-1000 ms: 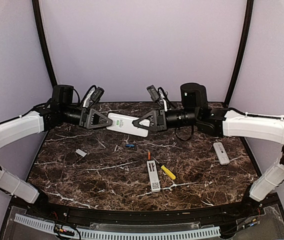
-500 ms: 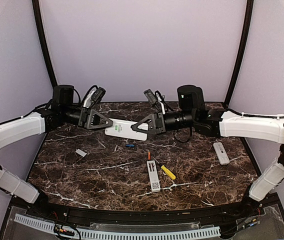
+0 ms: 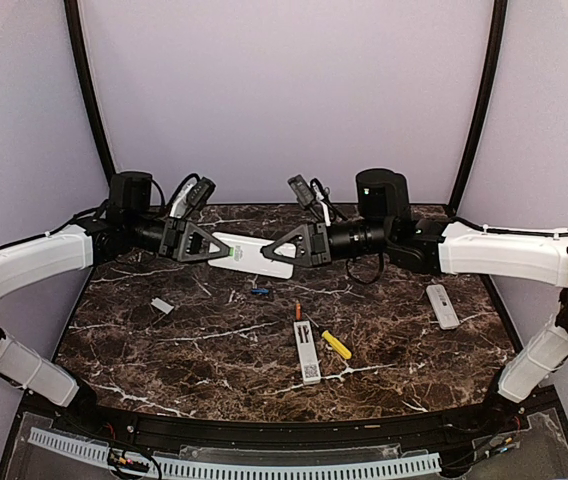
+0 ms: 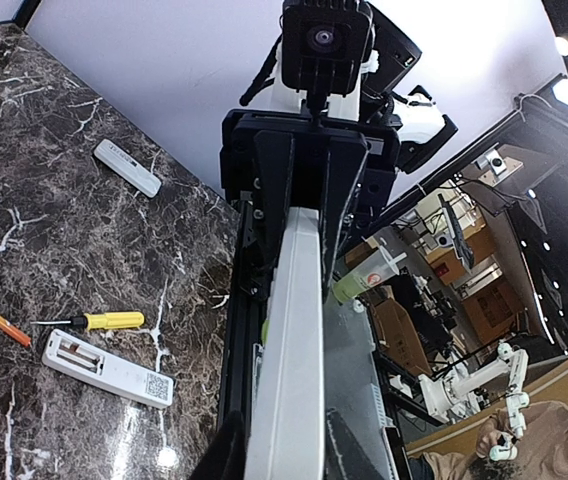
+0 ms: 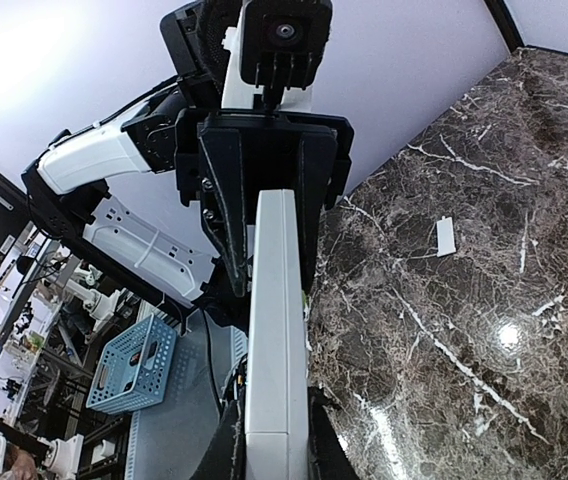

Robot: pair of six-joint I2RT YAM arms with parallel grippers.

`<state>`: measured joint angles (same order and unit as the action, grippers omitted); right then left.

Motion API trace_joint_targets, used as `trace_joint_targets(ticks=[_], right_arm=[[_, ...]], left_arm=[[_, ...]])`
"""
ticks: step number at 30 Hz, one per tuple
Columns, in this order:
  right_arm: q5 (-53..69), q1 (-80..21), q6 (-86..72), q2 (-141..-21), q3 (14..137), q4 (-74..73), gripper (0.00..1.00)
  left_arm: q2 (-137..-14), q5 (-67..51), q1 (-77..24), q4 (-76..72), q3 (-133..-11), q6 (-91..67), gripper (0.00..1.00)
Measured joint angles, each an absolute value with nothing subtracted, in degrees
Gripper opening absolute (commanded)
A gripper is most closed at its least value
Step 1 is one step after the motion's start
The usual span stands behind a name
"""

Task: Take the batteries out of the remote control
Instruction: Pass from the right arm to the left, then remove the battery cover from the remote control.

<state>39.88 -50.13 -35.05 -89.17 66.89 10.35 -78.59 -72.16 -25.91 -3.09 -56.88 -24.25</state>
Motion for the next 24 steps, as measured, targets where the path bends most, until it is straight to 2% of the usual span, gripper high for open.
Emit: trace_joint_targets(ticks=[7, 8, 10, 14, 16, 19, 24], right_arm=[[40.7, -50.1, -36.1, -89.2, 66.9, 10.8, 0.0], [40.7, -50.1, -36.2, -89.2, 66.9, 11.0, 0.05], [40.7, -50.1, -36.4, -89.3, 66.9, 11.1, 0.2], [39.7, -49.9, -36.8, -89.3, 66.7, 11.5, 0.63], [38.8, -49.7, -37.0, -89.2, 66.2, 12.7, 0.76], [37.6, -49.5, -37.7, -88.9, 64.6, 14.5, 0.85], [36.0, -49.1, -39.3, -88.4, 61.1, 16.7, 0.84]], left_arm=[[-78.7, -73.3, -25.9, -3.8, -56.9, -22.8, 0.08], [-78.7, -73.4, -25.9, -3.9, -56.9, -22.7, 0.05], [-78.7, -73.5, -25.9, -3.9, -56.9, -22.7, 0.0], [-78.7, -72.9, -25.9, -3.6, -56.9, -23.1, 0.0], [-78.8, -72.1, -25.9, -3.1, -56.9, -23.4, 0.0], [-78.8, -71.2, -25.9, -3.1, -56.8, -23.8, 0.0], [-78.8, -69.6, -25.4, -3.2, -56.7, -24.6, 0.0]])
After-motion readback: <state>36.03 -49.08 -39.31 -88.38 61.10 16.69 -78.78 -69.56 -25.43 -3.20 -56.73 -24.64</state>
